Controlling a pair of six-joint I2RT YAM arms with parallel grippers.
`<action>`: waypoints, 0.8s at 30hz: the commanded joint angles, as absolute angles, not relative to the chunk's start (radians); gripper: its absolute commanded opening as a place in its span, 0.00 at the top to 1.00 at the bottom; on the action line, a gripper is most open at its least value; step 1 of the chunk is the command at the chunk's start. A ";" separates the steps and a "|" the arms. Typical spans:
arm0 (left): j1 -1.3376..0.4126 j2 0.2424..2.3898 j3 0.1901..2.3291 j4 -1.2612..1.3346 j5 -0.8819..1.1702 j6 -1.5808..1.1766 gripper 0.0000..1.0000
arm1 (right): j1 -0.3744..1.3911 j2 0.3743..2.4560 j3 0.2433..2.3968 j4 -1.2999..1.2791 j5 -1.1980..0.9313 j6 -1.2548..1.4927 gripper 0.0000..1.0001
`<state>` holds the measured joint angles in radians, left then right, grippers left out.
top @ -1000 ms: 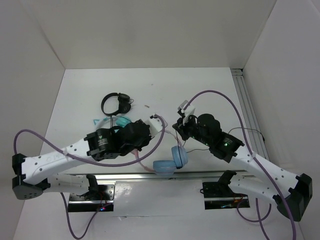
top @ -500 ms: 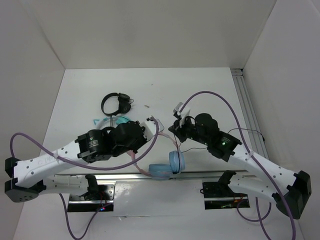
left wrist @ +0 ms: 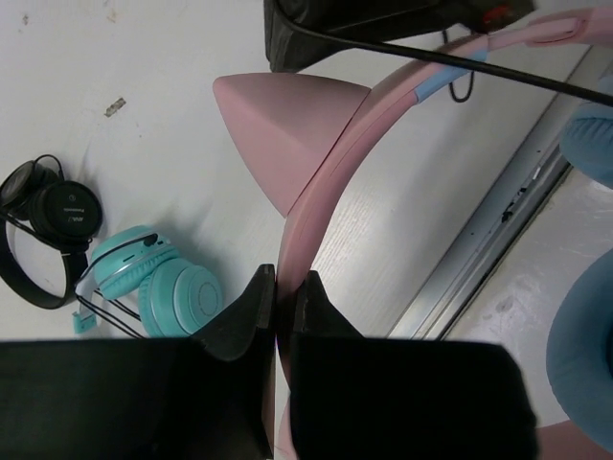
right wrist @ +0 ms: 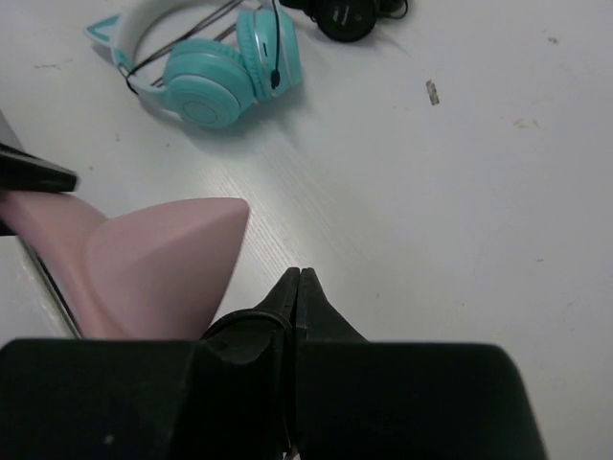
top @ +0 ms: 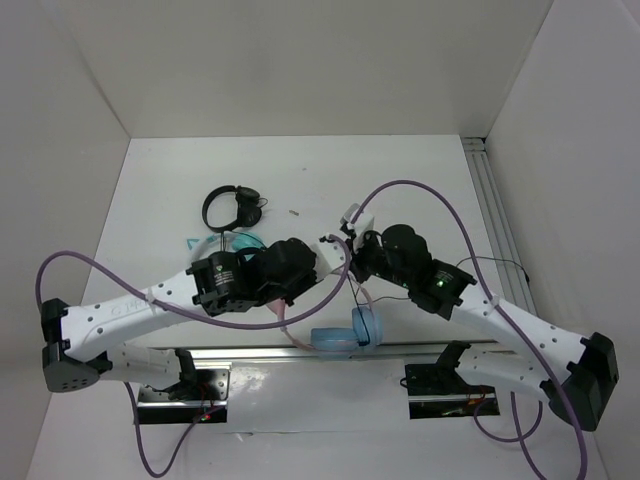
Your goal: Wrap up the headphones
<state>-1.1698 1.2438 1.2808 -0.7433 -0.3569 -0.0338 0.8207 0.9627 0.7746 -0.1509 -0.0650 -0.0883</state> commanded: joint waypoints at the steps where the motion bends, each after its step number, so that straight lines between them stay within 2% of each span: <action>1: -1.201 1.177 1.316 -0.701 -0.137 -0.026 1.00 | 0.815 1.027 0.828 -0.070 0.049 -0.094 1.00; 10: -1.201 1.069 1.289 -0.670 -0.147 -0.017 1.00 | 0.804 1.052 0.828 -0.058 0.077 -0.084 1.00; 16: -1.201 1.069 1.298 -0.638 -0.238 -0.064 1.00 | 0.770 1.043 0.819 -0.037 -0.075 -0.103 1.00; 21: -1.201 1.022 1.319 -0.572 -0.342 -0.097 1.00 | 0.723 1.052 0.743 0.046 -0.263 -0.103 0.71; 23: -1.201 1.002 1.319 -0.536 -0.353 -0.106 1.00 | 0.697 1.061 0.720 0.101 -0.311 -0.080 0.70; 24: -1.201 0.990 1.319 -0.522 -0.377 -0.106 1.00 | 0.686 1.074 0.698 0.141 -0.374 -0.080 0.66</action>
<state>-1.1900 1.0626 1.2736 -0.7021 -0.3565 -0.0563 0.7197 1.0515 0.7406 -0.0090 -0.2260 -0.0898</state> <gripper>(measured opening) 0.133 0.313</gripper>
